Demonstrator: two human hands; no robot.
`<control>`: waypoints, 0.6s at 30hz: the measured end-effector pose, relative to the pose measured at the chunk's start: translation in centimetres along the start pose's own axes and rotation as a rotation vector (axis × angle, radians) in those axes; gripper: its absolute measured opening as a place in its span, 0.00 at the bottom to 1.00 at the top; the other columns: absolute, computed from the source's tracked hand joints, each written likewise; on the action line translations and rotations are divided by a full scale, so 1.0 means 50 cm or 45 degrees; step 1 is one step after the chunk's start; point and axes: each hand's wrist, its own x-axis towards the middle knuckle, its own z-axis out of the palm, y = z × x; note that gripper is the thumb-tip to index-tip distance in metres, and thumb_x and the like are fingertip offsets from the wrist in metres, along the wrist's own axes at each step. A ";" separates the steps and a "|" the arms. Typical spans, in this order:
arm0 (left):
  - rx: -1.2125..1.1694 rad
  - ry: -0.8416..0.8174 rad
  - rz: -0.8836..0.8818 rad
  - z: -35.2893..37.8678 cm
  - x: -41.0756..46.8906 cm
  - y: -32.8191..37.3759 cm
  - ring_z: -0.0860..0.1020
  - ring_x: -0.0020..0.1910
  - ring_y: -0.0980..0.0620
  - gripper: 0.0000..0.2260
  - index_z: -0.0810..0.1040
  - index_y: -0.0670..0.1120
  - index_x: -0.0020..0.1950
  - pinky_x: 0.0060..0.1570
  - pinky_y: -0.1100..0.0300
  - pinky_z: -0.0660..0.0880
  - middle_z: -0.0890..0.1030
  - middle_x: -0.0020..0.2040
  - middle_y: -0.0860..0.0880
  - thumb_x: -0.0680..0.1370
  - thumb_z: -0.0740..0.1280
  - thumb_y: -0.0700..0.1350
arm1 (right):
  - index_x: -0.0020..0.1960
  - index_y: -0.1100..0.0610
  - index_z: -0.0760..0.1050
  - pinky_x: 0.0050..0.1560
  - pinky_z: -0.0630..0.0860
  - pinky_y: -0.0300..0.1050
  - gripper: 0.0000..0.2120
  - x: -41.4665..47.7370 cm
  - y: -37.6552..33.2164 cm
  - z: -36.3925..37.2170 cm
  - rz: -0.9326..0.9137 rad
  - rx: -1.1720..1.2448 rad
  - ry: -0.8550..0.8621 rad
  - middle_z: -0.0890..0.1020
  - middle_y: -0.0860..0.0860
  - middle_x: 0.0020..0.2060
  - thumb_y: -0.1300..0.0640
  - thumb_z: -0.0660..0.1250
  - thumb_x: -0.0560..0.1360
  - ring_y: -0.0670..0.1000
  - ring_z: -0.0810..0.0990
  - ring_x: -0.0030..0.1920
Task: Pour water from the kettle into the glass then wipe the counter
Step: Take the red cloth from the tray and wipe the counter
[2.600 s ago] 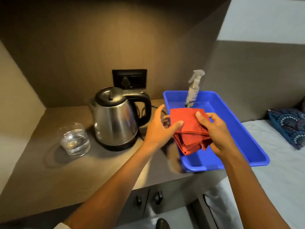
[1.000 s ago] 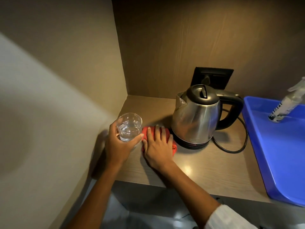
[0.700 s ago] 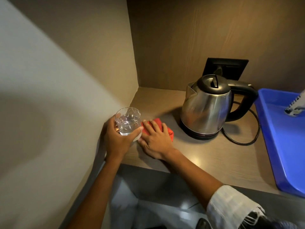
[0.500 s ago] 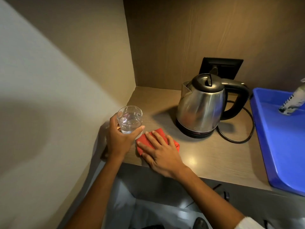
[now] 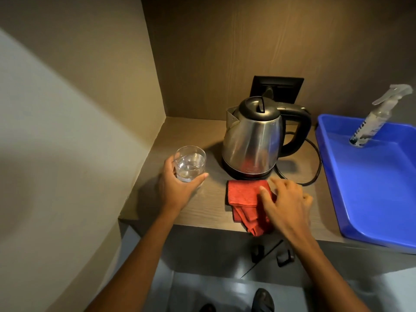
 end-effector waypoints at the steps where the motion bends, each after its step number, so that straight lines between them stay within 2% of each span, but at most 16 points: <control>1: 0.017 -0.010 -0.018 0.003 0.003 0.000 0.77 0.61 0.47 0.45 0.68 0.51 0.69 0.56 0.45 0.80 0.77 0.64 0.48 0.57 0.77 0.66 | 0.58 0.51 0.78 0.62 0.60 0.56 0.22 0.005 0.005 -0.005 0.100 -0.108 -0.017 0.77 0.55 0.59 0.37 0.56 0.77 0.55 0.69 0.63; 3: 0.027 -0.030 -0.052 0.007 0.011 0.001 0.76 0.62 0.48 0.47 0.67 0.53 0.69 0.56 0.45 0.80 0.77 0.65 0.48 0.55 0.75 0.69 | 0.56 0.50 0.79 0.61 0.60 0.55 0.23 0.009 0.008 -0.003 0.180 -0.218 -0.131 0.75 0.54 0.58 0.34 0.58 0.76 0.55 0.68 0.62; 5: 0.036 -0.045 -0.077 0.008 0.019 0.001 0.76 0.62 0.49 0.47 0.65 0.55 0.69 0.57 0.46 0.80 0.76 0.66 0.49 0.55 0.75 0.70 | 0.55 0.48 0.78 0.61 0.62 0.55 0.21 0.011 0.000 0.003 0.197 -0.146 -0.159 0.74 0.52 0.56 0.34 0.62 0.73 0.54 0.69 0.61; 7: 0.049 -0.046 -0.102 0.006 0.023 -0.003 0.76 0.62 0.48 0.48 0.65 0.55 0.70 0.57 0.46 0.80 0.76 0.66 0.49 0.55 0.75 0.71 | 0.48 0.48 0.73 0.59 0.69 0.55 0.14 0.016 -0.010 0.001 0.284 0.147 -0.185 0.78 0.51 0.51 0.39 0.69 0.71 0.55 0.76 0.56; 8: 0.052 -0.049 -0.117 0.007 0.024 -0.005 0.76 0.62 0.47 0.48 0.65 0.55 0.70 0.57 0.45 0.80 0.76 0.66 0.48 0.55 0.76 0.69 | 0.45 0.49 0.70 0.55 0.75 0.57 0.14 0.020 -0.018 -0.002 0.360 0.366 -0.227 0.81 0.52 0.46 0.44 0.71 0.69 0.57 0.81 0.50; 10: 0.060 -0.061 -0.139 0.008 0.023 0.001 0.74 0.65 0.46 0.47 0.64 0.53 0.72 0.60 0.44 0.78 0.74 0.68 0.47 0.58 0.79 0.64 | 0.44 0.52 0.68 0.46 0.80 0.62 0.15 0.022 -0.029 -0.006 0.507 0.714 -0.274 0.84 0.56 0.39 0.52 0.73 0.67 0.59 0.84 0.39; 11: 0.068 -0.039 -0.145 0.007 0.018 0.007 0.72 0.68 0.45 0.48 0.62 0.53 0.74 0.62 0.43 0.76 0.72 0.71 0.46 0.60 0.80 0.61 | 0.44 0.53 0.68 0.45 0.81 0.62 0.15 0.023 -0.033 -0.009 0.534 0.800 -0.265 0.84 0.57 0.38 0.54 0.73 0.65 0.60 0.84 0.39; 13: 0.100 0.141 -0.056 0.005 -0.001 0.028 0.67 0.72 0.44 0.47 0.59 0.50 0.77 0.67 0.42 0.71 0.67 0.75 0.44 0.64 0.80 0.58 | 0.43 0.53 0.69 0.42 0.79 0.56 0.15 0.026 -0.036 -0.021 0.551 0.957 -0.242 0.83 0.57 0.39 0.57 0.74 0.63 0.57 0.83 0.39; 15: 0.010 0.315 0.191 0.004 -0.039 0.066 0.69 0.70 0.46 0.41 0.60 0.47 0.77 0.66 0.48 0.73 0.68 0.73 0.45 0.69 0.75 0.56 | 0.42 0.53 0.68 0.32 0.75 0.47 0.14 0.029 -0.031 -0.041 0.533 1.182 -0.232 0.81 0.52 0.35 0.60 0.73 0.63 0.52 0.79 0.34; 16: -0.091 0.298 0.275 0.009 -0.061 0.091 0.72 0.67 0.49 0.38 0.62 0.48 0.76 0.63 0.54 0.75 0.70 0.72 0.48 0.71 0.74 0.55 | 0.41 0.53 0.69 0.29 0.72 0.43 0.14 0.031 -0.024 -0.055 0.523 1.310 -0.224 0.79 0.49 0.33 0.61 0.72 0.63 0.49 0.77 0.33; 18: -0.273 0.080 0.258 0.030 -0.100 0.140 0.76 0.62 0.55 0.34 0.63 0.53 0.76 0.58 0.61 0.76 0.73 0.69 0.50 0.72 0.71 0.56 | 0.41 0.53 0.69 0.29 0.71 0.42 0.12 0.034 -0.008 -0.084 0.495 1.553 -0.211 0.77 0.47 0.34 0.62 0.69 0.61 0.48 0.76 0.35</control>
